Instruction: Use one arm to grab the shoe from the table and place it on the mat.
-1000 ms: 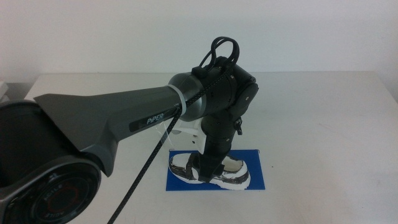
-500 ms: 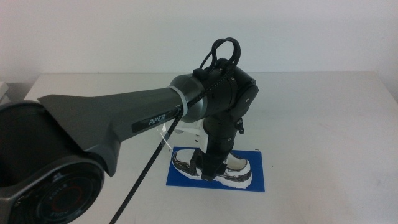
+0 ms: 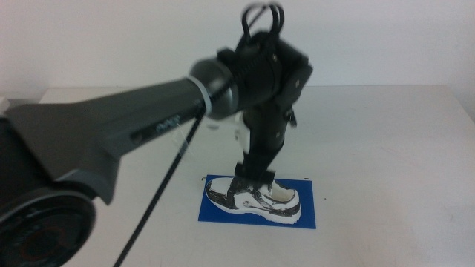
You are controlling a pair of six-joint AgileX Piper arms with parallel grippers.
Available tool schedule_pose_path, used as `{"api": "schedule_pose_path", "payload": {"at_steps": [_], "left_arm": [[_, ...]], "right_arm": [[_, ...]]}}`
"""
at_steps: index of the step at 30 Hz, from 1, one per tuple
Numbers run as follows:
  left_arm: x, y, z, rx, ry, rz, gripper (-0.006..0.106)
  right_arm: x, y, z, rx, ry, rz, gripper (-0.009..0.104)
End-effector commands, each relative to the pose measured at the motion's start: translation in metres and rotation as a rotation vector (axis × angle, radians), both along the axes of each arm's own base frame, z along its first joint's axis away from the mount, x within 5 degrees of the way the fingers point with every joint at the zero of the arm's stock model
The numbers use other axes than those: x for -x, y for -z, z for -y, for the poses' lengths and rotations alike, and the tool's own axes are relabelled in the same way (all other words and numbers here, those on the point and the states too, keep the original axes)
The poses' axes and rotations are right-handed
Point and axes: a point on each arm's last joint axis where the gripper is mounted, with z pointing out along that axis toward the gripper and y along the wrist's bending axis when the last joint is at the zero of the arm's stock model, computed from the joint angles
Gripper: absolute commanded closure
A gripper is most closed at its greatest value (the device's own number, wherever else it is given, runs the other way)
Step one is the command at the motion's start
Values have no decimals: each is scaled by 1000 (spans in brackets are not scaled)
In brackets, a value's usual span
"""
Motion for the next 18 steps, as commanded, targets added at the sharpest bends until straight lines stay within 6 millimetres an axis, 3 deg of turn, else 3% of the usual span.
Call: {"api": "schedule_pose_path", "payload": {"at_steps": [1,9,13,18], "left_arm": [[10,-59,-15,25,-36,70,7],[18,-144,-42,0,115,354,7],[27,-179,-64,-179,366,491,7],[37,-213,-90,-548,747,593,7]], "right_arm": [[2,-12,0,24,0,109,29],[2,-12,0,24,0,109,29],[2,-12,0,24,0,109,29],[2,-12,0,24,0,109,29]]}}
